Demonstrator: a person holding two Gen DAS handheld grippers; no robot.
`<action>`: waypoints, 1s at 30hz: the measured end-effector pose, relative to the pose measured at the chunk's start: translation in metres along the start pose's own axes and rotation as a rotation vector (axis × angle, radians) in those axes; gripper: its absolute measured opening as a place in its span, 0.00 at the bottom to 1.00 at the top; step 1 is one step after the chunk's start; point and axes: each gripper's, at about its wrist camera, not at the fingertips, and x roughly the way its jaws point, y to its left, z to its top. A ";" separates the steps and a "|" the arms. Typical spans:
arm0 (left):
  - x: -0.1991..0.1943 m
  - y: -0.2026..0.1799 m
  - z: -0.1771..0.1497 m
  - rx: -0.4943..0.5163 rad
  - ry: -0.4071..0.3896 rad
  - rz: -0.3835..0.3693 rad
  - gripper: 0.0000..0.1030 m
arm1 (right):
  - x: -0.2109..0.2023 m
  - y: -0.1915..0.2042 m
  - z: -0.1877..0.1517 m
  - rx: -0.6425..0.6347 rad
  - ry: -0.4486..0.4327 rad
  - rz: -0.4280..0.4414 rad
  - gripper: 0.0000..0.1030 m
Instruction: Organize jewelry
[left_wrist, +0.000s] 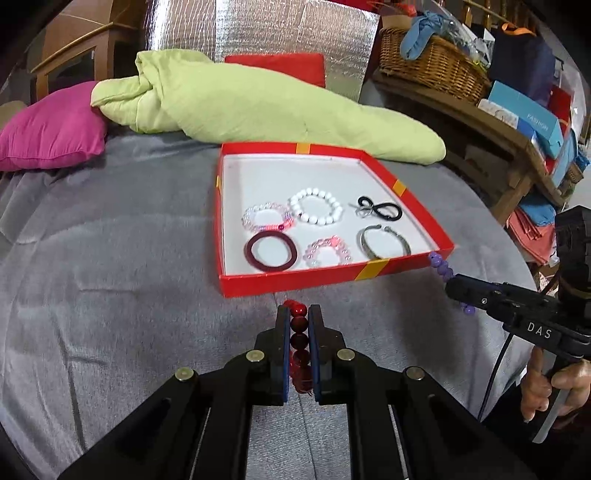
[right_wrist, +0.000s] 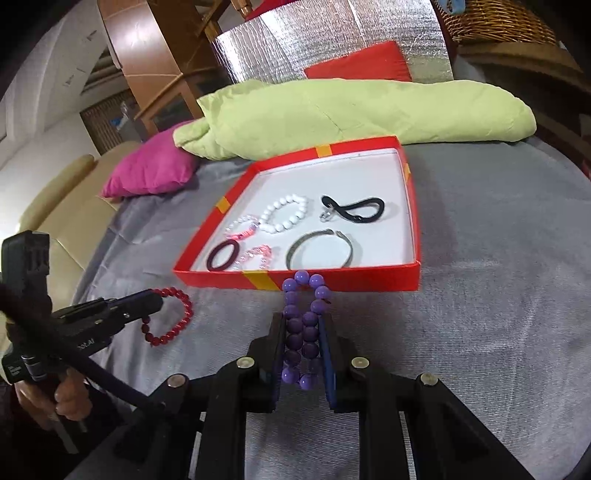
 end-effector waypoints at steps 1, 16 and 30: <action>-0.002 0.000 0.001 -0.001 -0.009 -0.002 0.10 | -0.002 0.001 0.001 0.004 -0.011 0.009 0.19; -0.031 -0.019 0.014 0.069 -0.204 0.033 0.10 | -0.020 0.006 0.013 0.047 -0.124 0.056 0.19; -0.028 -0.026 0.030 0.110 -0.195 0.167 0.10 | -0.025 0.014 0.037 0.067 -0.175 0.074 0.19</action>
